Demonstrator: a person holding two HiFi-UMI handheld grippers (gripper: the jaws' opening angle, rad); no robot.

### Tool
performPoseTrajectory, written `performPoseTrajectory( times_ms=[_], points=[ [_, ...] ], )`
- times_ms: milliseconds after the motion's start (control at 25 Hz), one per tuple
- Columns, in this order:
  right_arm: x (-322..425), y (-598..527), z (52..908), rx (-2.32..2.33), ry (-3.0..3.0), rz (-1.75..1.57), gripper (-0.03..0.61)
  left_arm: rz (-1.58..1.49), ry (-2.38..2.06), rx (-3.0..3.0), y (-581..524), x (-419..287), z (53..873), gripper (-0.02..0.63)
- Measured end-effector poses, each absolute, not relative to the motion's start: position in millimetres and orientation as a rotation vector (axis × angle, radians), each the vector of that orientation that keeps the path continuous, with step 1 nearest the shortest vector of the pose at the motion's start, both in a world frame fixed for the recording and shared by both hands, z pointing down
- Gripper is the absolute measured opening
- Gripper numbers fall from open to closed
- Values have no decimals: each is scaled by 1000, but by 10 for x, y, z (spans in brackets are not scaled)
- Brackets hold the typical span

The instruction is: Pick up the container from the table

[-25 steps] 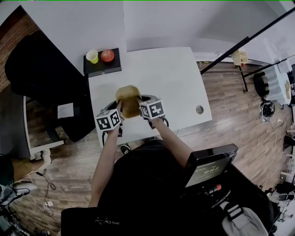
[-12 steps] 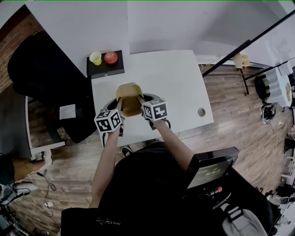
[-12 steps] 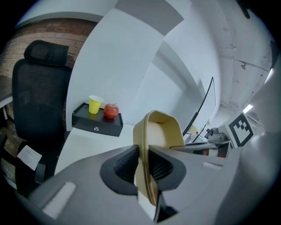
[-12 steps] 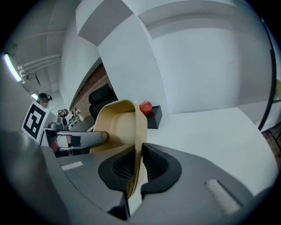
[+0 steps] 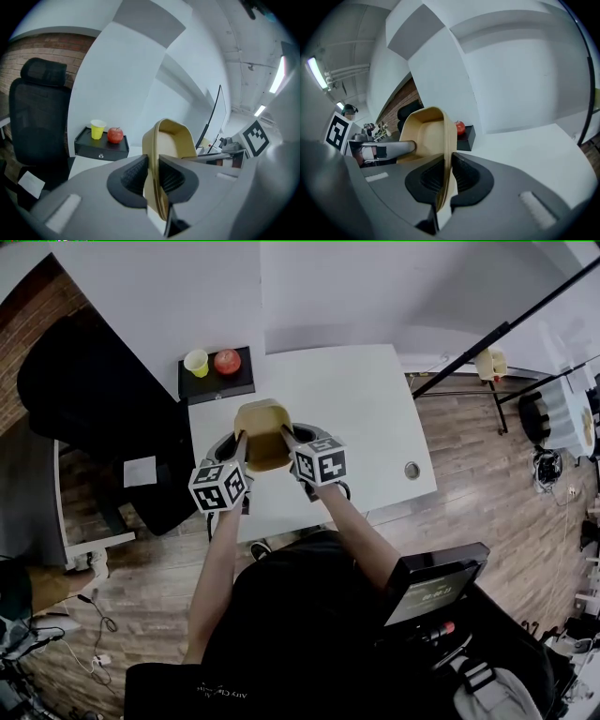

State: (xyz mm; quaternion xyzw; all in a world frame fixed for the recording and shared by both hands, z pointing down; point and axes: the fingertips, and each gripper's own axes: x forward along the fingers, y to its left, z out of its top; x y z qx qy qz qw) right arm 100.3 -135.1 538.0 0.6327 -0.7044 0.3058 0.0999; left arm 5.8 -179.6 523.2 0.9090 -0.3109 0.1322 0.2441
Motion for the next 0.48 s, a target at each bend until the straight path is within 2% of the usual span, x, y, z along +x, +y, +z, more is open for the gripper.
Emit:
performPoseTrajectory(
  times_ms=[480],
  points=[
    [1085, -1482, 4904, 1945, -2153, 783, 31, 259, -853, 2590, -1934, 146, 4729, 46]
  ],
)
